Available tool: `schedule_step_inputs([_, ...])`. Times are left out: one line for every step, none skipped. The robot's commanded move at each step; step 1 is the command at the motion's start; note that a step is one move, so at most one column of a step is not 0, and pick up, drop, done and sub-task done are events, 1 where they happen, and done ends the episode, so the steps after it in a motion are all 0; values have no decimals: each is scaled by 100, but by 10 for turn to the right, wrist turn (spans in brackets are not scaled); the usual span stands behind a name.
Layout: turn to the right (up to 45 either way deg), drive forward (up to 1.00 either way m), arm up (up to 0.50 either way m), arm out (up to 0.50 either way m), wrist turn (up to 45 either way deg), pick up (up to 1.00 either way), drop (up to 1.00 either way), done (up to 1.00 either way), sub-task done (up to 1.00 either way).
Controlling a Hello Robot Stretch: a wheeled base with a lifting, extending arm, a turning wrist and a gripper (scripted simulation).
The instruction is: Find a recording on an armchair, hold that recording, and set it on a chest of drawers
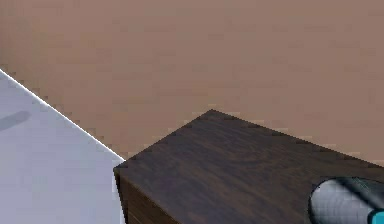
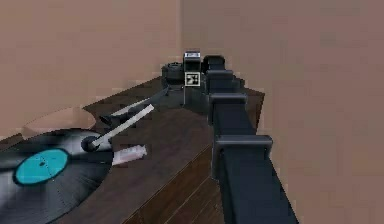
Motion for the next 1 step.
schedule_step_inputs([0, 0, 0, 0, 0, 0, 100, 0, 0])
